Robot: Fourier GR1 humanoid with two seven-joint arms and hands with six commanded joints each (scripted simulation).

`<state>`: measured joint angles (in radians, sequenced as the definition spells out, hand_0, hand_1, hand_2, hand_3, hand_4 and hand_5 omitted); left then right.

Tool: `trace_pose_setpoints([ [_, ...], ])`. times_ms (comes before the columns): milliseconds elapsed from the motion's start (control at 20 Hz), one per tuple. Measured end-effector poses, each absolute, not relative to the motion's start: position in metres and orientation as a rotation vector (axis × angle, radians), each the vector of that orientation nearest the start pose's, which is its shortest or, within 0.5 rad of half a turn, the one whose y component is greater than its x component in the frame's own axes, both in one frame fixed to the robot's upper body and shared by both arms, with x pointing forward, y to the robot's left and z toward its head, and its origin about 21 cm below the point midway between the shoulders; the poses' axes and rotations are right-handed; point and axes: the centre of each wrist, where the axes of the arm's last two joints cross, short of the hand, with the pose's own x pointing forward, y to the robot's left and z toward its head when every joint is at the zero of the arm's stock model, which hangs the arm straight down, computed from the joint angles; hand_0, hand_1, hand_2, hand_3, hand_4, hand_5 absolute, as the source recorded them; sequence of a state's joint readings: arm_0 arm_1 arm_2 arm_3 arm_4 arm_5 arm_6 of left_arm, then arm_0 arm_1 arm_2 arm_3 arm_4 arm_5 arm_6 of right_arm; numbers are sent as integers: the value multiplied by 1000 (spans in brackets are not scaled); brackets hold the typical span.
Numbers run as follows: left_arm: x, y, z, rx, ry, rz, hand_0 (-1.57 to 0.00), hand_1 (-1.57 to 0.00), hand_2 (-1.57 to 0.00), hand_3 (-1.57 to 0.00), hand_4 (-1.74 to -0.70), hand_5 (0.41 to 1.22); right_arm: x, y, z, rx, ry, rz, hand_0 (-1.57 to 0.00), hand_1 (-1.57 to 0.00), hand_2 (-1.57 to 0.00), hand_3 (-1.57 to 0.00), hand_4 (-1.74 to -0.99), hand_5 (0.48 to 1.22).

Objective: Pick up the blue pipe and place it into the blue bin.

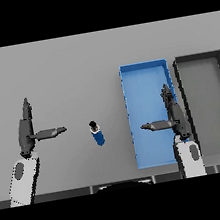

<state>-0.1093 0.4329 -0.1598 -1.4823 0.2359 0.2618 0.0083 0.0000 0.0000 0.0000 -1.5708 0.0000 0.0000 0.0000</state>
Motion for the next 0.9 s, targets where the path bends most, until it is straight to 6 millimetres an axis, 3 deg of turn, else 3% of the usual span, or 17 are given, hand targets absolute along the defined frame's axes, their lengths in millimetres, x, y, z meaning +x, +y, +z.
trace_pose_setpoints([
  [300, 270, 288, 25, 249, -1563, -94, 1, 1, 1, 1, -1186, 605, 243, -228, -4, 4, -1581, 0, 1, 1, 1, 1, -1254, 598],
  [400, 259, 318, 26, 139, -1553, -302, 1, 1, 1, 1, -1190, 604, 224, -251, -1, -91, -1628, 205, 1, 1, 1, 1, -1251, 597],
  [500, 255, 330, 28, 82, -1535, -379, 1, 1, 1, 1, -1188, 603, 216, -247, 2, -116, -1621, 304, 1, 1, 1, 1, -1244, 596],
  [700, 256, 335, 30, 33, -1536, -467, 1, 1, 1, 1, -1162, 605, 214, -249, 5, -137, -1588, 334, 1, 1, 1, 1, -1226, 593],
  [900, 235, 317, 28, -120, -1485, -633, 1, 1, 1, 1, -1187, 573, 216, -248, 5, -117, -1612, 358, 1, 1, 1, 1, -1232, 604],
])
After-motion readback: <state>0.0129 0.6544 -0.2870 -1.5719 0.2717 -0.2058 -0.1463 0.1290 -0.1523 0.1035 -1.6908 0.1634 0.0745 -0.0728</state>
